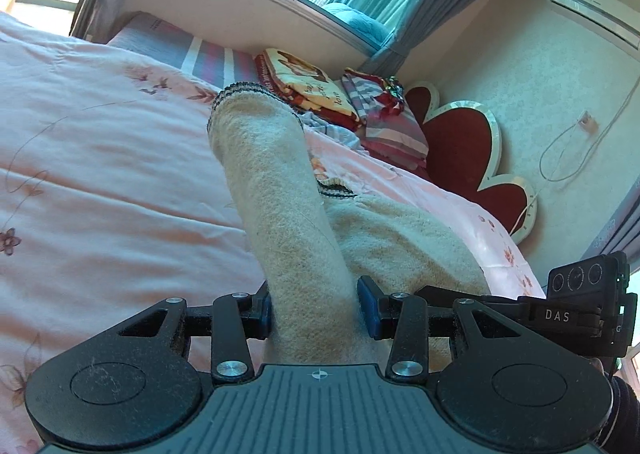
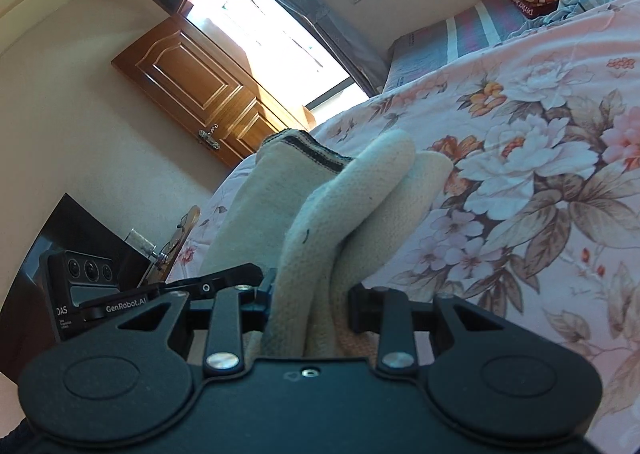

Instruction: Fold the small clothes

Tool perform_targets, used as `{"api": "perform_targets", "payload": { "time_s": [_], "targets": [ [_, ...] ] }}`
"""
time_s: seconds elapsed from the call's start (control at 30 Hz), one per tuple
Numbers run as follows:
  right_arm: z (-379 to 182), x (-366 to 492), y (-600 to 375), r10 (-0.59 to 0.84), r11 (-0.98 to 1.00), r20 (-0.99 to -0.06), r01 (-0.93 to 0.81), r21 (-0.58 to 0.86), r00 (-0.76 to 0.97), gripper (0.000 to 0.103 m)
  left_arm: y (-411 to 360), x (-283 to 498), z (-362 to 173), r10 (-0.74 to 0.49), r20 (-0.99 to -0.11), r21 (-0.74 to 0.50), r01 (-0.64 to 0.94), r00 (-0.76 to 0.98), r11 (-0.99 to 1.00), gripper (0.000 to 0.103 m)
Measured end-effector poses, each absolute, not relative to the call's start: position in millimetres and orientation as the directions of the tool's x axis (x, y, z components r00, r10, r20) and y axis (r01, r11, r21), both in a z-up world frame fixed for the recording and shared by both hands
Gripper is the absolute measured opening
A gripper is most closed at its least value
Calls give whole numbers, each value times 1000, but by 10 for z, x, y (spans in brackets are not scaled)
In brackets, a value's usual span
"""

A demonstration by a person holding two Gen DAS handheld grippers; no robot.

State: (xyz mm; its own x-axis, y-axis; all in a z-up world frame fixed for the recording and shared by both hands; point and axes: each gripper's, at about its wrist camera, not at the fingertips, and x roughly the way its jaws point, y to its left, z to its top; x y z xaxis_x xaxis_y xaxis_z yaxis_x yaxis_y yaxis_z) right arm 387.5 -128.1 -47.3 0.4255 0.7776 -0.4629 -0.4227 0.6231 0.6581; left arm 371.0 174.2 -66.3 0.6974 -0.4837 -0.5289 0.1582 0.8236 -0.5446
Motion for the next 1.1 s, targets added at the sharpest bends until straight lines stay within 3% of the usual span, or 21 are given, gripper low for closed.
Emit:
{"api": "perform_targets", "payload": {
  "time_s": [0.27, 0.4, 0.43, 0.47, 0.57, 0.7, 0.8, 0.93, 1.0, 1.07, 1.1],
  "targets": [
    [-694, 3953, -719, 779, 626, -500, -419, 658, 378, 31, 2378, 3759, -1137, -491, -553, -607, 79, 673, 791, 42],
    [-978, 4026, -648, 750, 660, -552, -357, 661, 364, 31, 2513, 3790, -1464, -453, -612, -582, 20, 648, 813, 43],
    [-1065, 4054, -665, 737, 675, -572, -336, 657, 361, 31, 2546, 3767, -1526, -457, -597, -595, 18, 659, 804, 52],
    [-1144, 4073, -697, 733, 679, -580, -314, 664, 356, 32, 2576, 3730, -1566, -456, -577, -611, 12, 677, 792, 55],
    [-1289, 4080, -823, 764, 636, -543, -263, 725, 349, 33, 2602, 3648, -1612, -439, -559, -617, 1, 704, 787, 55],
    [-1082, 3989, -852, 732, 673, -556, -286, 683, 394, 40, 2537, 3470, -1382, -312, -580, -481, -7, 753, 876, 68],
    [-765, 3867, -965, 703, 706, -543, -364, 607, 458, 42, 2449, 3223, -1126, -259, -537, -383, 42, 803, 923, 68],
    [-388, 3554, -852, 721, 685, -515, -591, 426, 464, 39, 2103, 3035, -962, -332, -489, -259, 229, 807, 938, 69],
    [-299, 3363, -698, 729, 640, -525, -710, 294, 440, 43, 1936, 3031, -962, -362, -501, -202, 301, 786, 932, 69],
    [-320, 3231, -561, 722, 592, -559, -782, 195, 408, 56, 1817, 3051, -1020, -368, -537, -173, 328, 759, 929, 69],
    [-359, 3194, -525, 712, 581, -576, -798, 162, 402, 56, 1785, 3059, -1056, -356, -553, -166, 319, 753, 933, 69]
  ]
}}
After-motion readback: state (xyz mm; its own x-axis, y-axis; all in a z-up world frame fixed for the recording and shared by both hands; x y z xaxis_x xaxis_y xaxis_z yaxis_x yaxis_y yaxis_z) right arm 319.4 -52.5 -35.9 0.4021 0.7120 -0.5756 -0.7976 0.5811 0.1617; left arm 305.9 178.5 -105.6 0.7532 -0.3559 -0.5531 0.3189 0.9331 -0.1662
